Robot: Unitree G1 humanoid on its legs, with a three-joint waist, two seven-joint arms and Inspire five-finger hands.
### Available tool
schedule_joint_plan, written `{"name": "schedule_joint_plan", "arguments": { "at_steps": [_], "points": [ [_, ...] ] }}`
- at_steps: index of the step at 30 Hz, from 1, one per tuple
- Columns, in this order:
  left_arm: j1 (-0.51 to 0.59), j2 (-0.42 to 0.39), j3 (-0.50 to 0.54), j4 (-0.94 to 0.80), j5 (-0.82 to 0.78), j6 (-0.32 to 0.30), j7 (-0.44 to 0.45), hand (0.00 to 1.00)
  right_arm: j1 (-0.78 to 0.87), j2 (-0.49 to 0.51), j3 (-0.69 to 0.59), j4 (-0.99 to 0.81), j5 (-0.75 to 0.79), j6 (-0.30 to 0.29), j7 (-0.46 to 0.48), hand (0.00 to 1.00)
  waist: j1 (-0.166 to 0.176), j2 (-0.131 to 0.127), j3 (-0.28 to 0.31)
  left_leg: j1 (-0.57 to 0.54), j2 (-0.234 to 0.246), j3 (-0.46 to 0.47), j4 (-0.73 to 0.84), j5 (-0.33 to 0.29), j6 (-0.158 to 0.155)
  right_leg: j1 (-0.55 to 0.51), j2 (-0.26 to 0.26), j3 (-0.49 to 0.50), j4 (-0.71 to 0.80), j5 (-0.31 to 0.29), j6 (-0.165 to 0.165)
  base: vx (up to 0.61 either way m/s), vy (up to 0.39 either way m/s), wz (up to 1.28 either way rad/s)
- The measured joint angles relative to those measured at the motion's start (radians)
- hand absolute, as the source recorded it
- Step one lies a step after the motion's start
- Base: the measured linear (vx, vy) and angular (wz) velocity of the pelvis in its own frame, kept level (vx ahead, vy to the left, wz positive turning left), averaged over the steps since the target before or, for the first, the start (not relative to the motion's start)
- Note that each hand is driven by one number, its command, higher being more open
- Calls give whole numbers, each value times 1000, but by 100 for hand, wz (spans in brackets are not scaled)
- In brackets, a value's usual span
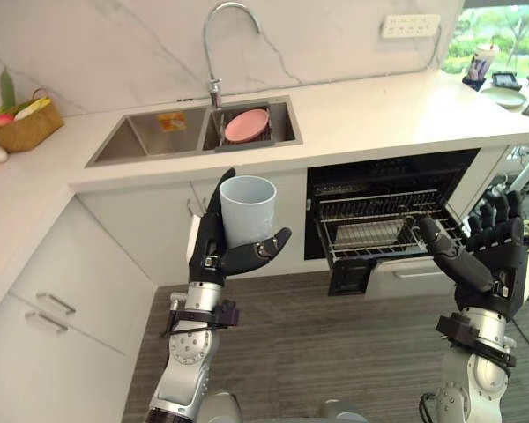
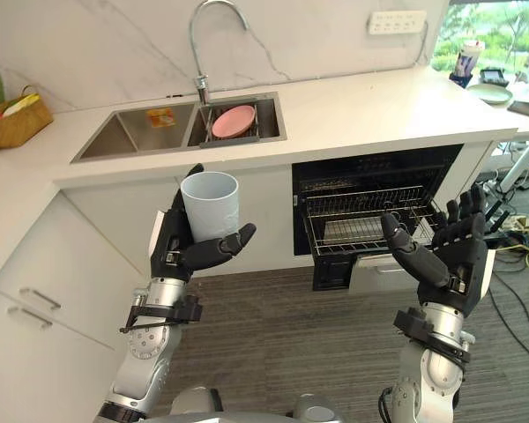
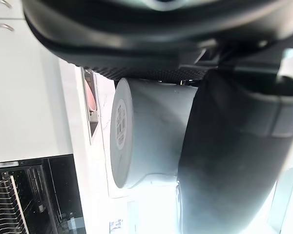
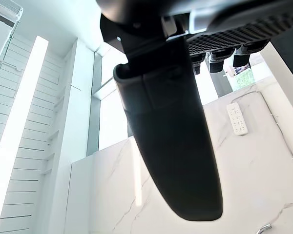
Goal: Walk over to the sink, pick up the cup, carry it to the dishwasher, place the cup inside the dishwasher, then close the dishwasher door
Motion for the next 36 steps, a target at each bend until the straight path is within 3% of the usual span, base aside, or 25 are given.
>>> {"name": "schedule_joint_plan", "arguments": {
  "at_steps": [1, 2, 3, 4, 5, 7, 9, 11, 12, 13, 15, 17, 20, 29, 32, 34, 36],
  "points": [
    [2, -2, -9, -3, 1, -1, -8, 0, 9, 1, -2, 0, 0, 0, -2, 100, -6, 3, -2, 6, -25, 27, -126, 81, 18, 6, -6, 1, 36, -13, 22, 375, 182, 11],
    [5, 4, -3, -18, 0, -4, -15, 0, 0, 5, 7, -3, 0, 1, -4, 100, -18, -19, 8, -8, -73, 24, -186, 91, 47, 44, -17, 74, 18, -62, 33, 295, 190, 1],
    [8, 14, 8, -29, 1, -9, -14, 0, -17, 11, 23, -2, -1, -1, -6, 100, -17, -42, 10, -9, -117, 19, -226, 63, 49, 69, -34, 128, -11, -96, 51, 246, 207, -45],
    [25, 10, 26, -40, 4, -11, -10, 0, -48, 0, 69, 4, 0, -1, -14, 100, -12, -38, -7, 19, -186, -65, -494, 83, 6, 43, -52, 177, 5, -109, 70, 825, 561, -212],
    [25, 2, 54, -82, 13, -42, 74, 0, -85, -16, 194, 41, -9, 48, 0, 100, -8, -50, -50, 68, -290, -62, -656, 186, 65, 0, -182, 224, 55, -125, 207, 859, 597, -211],
    [12, 11, 53, -82, 13, -36, 88, 0, -93, -12, 197, 41, -10, 64, 3, 100, -7, -51, -49, 87, -293, -60, -658, 169, 90, 9, -205, 190, 36, -81, 228, 532, 391, -108],
    [10, 11, 62, -82, 12, -35, 94, 0, -101, 1, 197, 42, -10, 65, 4, 100, -8, -60, -40, 144, -301, -59, -674, 145, 80, 20, -218, 143, 54, -48, 232, 115, 115, -40],
    [10, 1, 94, -83, 12, -35, 93, 0, -106, 22, 211, 40, -10, 64, 4, 100, -1, -68, -35, 183, -301, -19, -692, 123, 74, -33, -250, 87, 182, -38, 227, 1, 103, -101],
    [33, -4, 134, -124, 25, -30, 154, 0, -112, 48, 241, 43, -10, 70, 25, 100, 12, -78, -24, 256, -300, 54, -766, 116, 77, -96, -322, -38, 304, 3, 210, -50, 115, -172],
    [45, 0, 155, -153, 30, -30, 179, 0, -111, 49, 256, 46, -11, 73, 40, 100, 9, -67, -28, 274, -296, 67, -798, 116, 77, -109, -340, -105, 313, 30, 205, -57, 128, -173],
    [42, 12, 185, -212, 30, -47, 211, 0, -114, 48, 265, 45, -15, 76, 55, 100, 13, -53, -32, 287, -280, 80, -831, 122, 70, -128, -323, -144, 265, 64, 192, -11, 141, -131],
    [21, 16, 204, -225, 30, -71, 224, 0, -115, 47, 264, 41, -34, 76, 58, 100, 17, -61, -28, 287, -272, 113, -838, 133, 64, -123, -310, -173, 201, 66, 193, 26, 71, -96],
    [5, 8, 186, -215, 30, -63, 219, 0, -116, 36, 261, 37, -38, 98, 58, 100, 1, -60, -27, 289, -276, 126, -834, 144, 81, -78, -293, -192, 93, 61, 200, 77, -23, -18],
    [6, -26, 152, -184, 32, -41, 218, 0, -110, 35, 301, -4, -38, 151, 88, 100, 5, -58, -22, 259, -268, 127, -829, 142, 71, 5, -230, -195, -122, 57, 195, 0, -70, -1],
    [8, -25, 136, -179, 32, -41, 221, 0, -108, 31, 303, -5, -30, 159, 99, 100, 7, -43, -11, 186, -221, 124, -666, 59, 56, 9, -209, -196, -124, 46, 185, -21, -54, 0],
    [22, -24, 121, -172, 36, -41, 227, 0, -108, 16, 311, -4, -29, 160, 118, 100, 20, 3, 23, 100, -121, 126, -388, -32, 6, 43, -163, -187, -139, 32, 179, -23, -8, -14],
    [39, -30, 110, -151, 40, -40, 223, 0, -108, 5, 314, -3, -29, 162, 130, 100, 29, 33, 46, 34, -53, 110, -196, -22, -16, 68, -136, -170, -139, 28, 171, -14, -20, -24]
  ]
}}
